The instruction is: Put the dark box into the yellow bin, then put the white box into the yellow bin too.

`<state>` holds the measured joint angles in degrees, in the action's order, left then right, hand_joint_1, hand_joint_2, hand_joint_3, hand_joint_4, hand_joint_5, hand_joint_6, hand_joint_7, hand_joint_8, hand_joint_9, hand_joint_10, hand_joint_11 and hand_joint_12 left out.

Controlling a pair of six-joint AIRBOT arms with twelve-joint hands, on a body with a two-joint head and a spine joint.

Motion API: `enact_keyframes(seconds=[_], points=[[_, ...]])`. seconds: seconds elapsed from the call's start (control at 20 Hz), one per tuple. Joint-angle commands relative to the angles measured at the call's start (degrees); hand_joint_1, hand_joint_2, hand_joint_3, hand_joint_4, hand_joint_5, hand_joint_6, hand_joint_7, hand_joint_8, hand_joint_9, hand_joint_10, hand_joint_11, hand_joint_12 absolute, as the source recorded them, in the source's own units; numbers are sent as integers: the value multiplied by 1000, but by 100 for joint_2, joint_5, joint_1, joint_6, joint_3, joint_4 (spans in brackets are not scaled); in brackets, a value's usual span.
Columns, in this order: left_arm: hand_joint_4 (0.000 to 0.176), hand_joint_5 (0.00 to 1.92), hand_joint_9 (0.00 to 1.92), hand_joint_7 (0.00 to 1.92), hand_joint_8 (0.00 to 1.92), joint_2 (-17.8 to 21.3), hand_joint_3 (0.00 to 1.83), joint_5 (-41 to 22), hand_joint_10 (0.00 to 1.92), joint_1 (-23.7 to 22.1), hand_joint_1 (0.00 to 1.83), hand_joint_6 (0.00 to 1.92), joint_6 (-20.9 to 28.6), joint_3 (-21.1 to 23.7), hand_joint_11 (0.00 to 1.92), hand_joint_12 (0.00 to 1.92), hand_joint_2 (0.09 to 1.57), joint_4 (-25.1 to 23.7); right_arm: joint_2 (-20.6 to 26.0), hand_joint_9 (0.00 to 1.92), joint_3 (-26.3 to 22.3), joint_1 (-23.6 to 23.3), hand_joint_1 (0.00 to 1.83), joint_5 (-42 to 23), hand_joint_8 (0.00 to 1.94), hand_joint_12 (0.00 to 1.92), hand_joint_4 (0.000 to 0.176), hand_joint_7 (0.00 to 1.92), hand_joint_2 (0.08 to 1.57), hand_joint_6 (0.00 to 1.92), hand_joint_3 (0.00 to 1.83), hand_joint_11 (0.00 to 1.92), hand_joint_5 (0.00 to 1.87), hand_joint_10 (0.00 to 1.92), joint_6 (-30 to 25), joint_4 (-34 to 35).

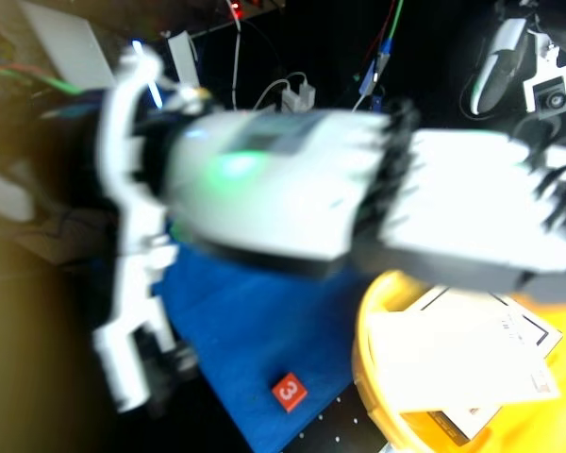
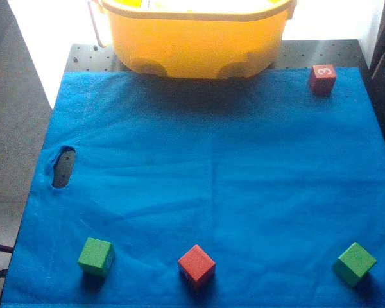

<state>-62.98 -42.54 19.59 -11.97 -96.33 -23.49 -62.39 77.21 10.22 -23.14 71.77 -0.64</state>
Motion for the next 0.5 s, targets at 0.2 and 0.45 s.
enact_keyframes(seconds=[0.2, 0.45], points=[[176, 206, 131, 183, 6, 233, 0, -790, 11, 247, 913, 4, -145, 125, 98, 97, 727, 856, 640, 0, -456, -241, 728, -686, 0, 0, 176, 0, 764, 0, 0, 0, 0, 0, 0, 38], [176, 216, 122, 183, 1, 626, 0, -977, 2, 419, 906, 6, -180, 399, 81, 83, 729, 1040, 1074, 0, -751, -252, 711, -684, 0, 26, 176, 0, 798, 0, 8, 58, 0, 0, 0, 61]])
